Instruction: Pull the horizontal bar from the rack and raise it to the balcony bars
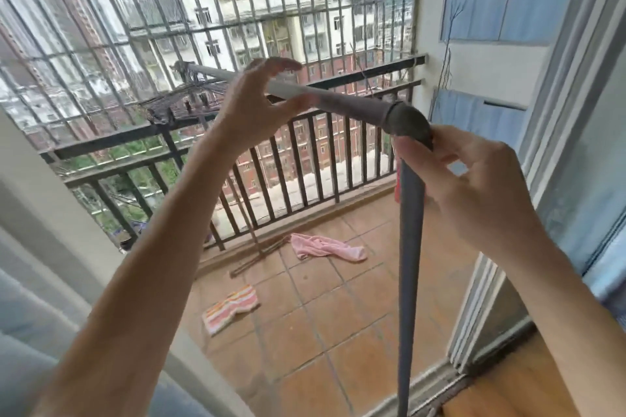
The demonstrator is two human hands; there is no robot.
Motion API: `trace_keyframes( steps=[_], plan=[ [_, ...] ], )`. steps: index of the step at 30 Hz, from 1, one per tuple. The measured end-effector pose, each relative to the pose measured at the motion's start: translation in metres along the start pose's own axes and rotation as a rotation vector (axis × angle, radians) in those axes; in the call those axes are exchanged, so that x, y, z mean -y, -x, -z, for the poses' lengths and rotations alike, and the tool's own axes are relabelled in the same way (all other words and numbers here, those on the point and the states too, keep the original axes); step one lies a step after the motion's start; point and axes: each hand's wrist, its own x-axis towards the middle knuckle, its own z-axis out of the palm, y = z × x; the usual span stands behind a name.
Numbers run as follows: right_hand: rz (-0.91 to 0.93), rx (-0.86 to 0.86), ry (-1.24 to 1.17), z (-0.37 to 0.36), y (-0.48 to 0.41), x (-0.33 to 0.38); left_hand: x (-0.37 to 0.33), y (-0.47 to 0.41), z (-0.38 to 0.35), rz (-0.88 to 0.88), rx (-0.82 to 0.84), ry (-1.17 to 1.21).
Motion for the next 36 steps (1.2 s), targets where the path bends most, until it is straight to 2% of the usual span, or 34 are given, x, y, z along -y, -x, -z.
trace_keyframes(
  steps=[4, 9, 12, 15, 21, 27, 36],
  plan=[
    [-0.011, -0.047, -0.01, 0.001, 0.002, 0.001, 0.014, -0.028, 0.003, -0.073, 0.268, -0.037],
    [-0.015, -0.074, -0.029, 0.002, 0.004, -0.001, 0.019, -0.062, 0.01, -0.133, 0.43, -0.149],
    [-0.017, -0.08, -0.045, 0.001, 0.005, -0.003, 0.022, -0.071, 0.009, -0.113, 0.506, -0.12],
    [-0.007, -0.087, -0.048, 0.001, 0.006, -0.003, 0.027, -0.067, 0.006, -0.121, 0.471, -0.05],
    [0.011, -0.094, -0.014, 0.006, 0.008, -0.003, 0.026, -0.059, -0.002, -0.254, 0.349, 0.011],
    [0.003, -0.126, -0.05, 0.01, 0.014, -0.003, 0.018, -0.06, -0.003, -0.274, 0.355, 0.056],
    [0.089, -0.136, 0.008, 0.022, 0.017, -0.009, 0.003, -0.055, -0.004, -0.28, 0.334, 0.054]
  ],
)
